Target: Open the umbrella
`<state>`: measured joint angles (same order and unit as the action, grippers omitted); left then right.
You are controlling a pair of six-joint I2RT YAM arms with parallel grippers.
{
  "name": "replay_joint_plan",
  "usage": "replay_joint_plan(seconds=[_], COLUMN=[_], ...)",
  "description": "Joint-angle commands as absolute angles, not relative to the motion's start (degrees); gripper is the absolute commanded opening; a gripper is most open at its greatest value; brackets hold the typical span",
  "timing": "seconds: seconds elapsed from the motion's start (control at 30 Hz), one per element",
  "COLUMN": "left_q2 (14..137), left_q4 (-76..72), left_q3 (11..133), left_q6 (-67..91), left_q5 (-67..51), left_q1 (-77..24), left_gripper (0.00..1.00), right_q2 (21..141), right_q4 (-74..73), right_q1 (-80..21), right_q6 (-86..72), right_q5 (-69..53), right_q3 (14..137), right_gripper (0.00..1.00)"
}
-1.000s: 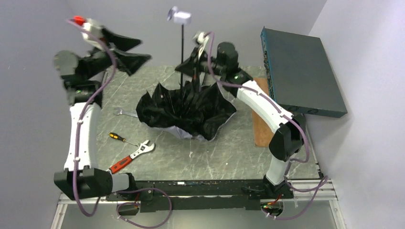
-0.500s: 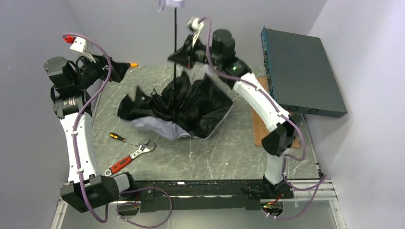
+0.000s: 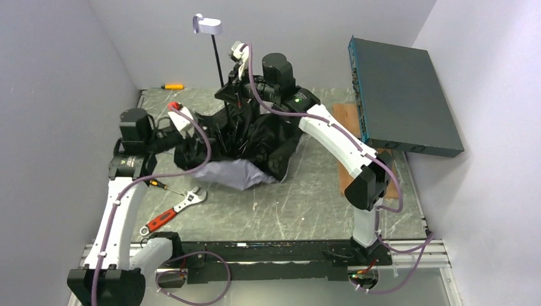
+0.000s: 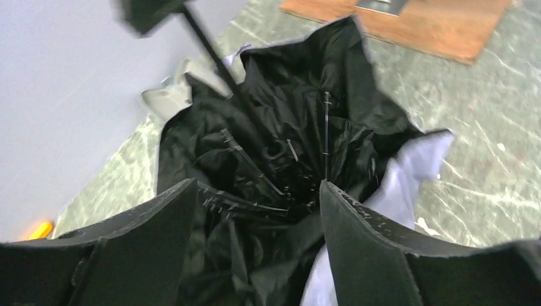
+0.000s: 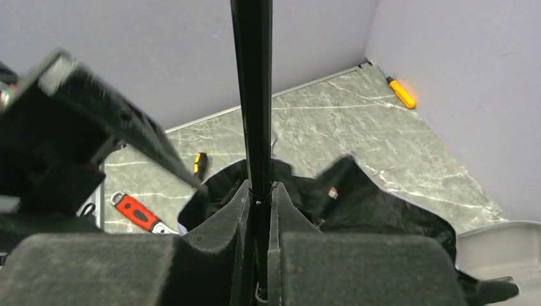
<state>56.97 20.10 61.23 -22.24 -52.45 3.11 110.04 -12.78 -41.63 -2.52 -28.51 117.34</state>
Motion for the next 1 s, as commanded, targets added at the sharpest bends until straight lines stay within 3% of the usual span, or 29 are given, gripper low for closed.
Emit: replay_joint_plan(seconds=[0.0, 0.07, 0.17, 0.5, 0.8, 0.97], left_q2=[56.06, 57.41, 58.98, 68.91, 75.41, 76.36], left_q4=[20.56, 19.46, 14.3, 4.75, 7.82, 11.81], left_q3=[57.92, 57.15, 54.72, 55.66, 53.0, 53.78], left_q6=[-36.06, -36.0, -35.4, -32.4, -39.01, -41.8], left_q5=[-46.05, -44.21, -42.43, -34.83, -23.41, -26.01], left_q1=[-4.83, -6.6, -7.95, -8.59, -4.96, -0.21], left_gripper=[0.64, 0.51, 0.41, 0.38, 0.33, 0.34], right_q2=[103.85, 103.62, 102.74, 98.3, 94.32, 91.15], right_q4=[-5.68, -5.48, -4.33, -1.49, -2.96, -2.1], right_q1=[-40.03, -40.38, -40.65, -40.71, -40.22, -40.1], right_q6=[-0.79, -1.03, -1.89, -4.29, -0.68, 5.69], right_q5=[-25.7, -25.66, -26.43, -29.2, -25.94, -20.77], right_q3=[116.89, 116.38, 115.15, 112.08, 110.72, 101.42], right_gripper=[0.0, 0.0, 0.0, 0.0, 0.0, 0.0])
